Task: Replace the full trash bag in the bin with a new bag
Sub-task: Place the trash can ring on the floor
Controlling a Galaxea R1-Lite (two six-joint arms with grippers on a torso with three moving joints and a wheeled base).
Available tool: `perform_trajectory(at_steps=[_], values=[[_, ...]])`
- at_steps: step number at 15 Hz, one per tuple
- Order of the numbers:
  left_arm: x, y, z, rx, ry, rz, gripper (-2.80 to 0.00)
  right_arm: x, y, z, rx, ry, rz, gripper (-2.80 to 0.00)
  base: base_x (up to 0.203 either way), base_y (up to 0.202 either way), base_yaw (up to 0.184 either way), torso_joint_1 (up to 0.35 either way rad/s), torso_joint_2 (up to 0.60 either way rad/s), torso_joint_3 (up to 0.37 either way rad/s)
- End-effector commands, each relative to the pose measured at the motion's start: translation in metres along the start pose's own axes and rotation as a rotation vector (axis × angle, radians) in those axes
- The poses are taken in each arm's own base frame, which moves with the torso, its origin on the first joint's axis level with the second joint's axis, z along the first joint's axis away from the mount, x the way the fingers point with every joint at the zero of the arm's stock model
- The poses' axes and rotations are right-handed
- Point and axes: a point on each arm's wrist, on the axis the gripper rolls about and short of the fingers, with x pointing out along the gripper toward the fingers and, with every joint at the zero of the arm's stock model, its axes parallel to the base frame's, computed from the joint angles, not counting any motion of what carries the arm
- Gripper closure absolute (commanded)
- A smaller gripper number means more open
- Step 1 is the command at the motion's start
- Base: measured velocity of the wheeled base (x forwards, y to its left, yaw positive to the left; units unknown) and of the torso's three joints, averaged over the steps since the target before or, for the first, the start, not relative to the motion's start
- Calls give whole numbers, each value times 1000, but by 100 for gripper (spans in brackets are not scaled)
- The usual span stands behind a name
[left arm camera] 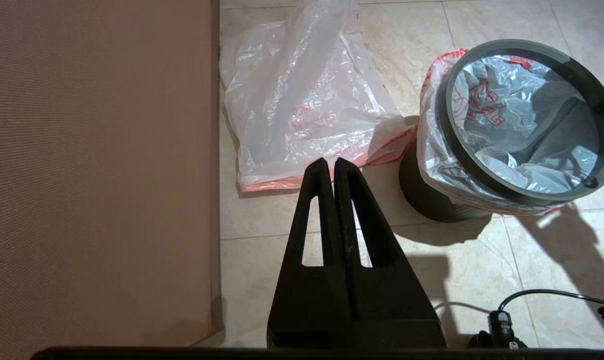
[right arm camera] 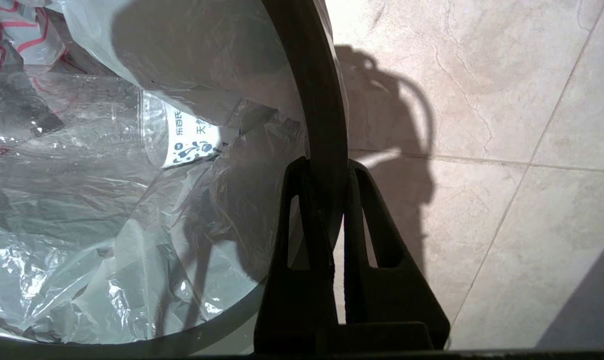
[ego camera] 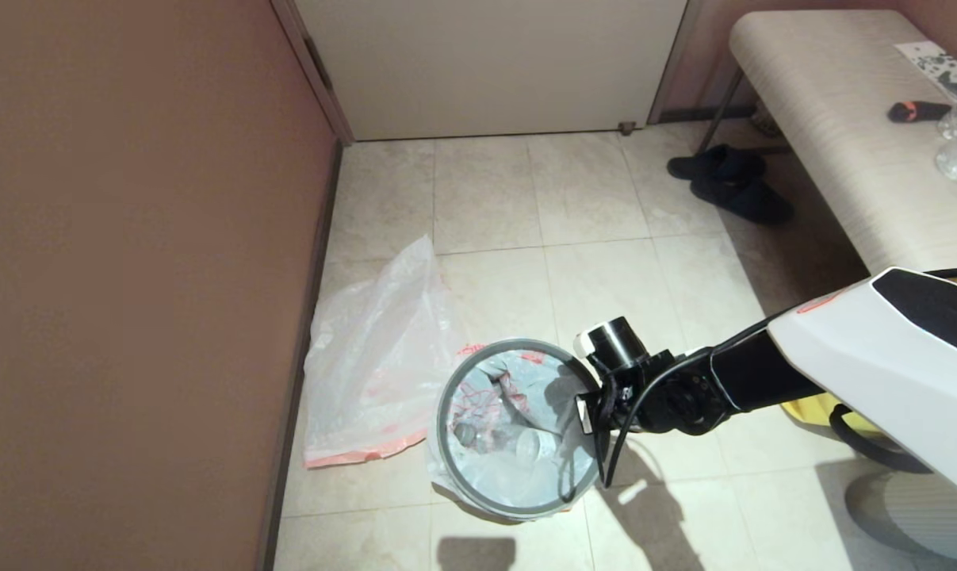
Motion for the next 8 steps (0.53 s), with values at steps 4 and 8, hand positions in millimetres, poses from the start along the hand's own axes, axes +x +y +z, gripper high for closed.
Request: perform_trajectory(at_steps=[4,8], values=[[0,0,0,0,2,0,0,-21,1,6,0,-37,-6,0,0,0,0,0,0,0],[0,0,0,0,-1,0,0,-41,4,14,5,-82,7,0,0,0,0,0,0,0]])
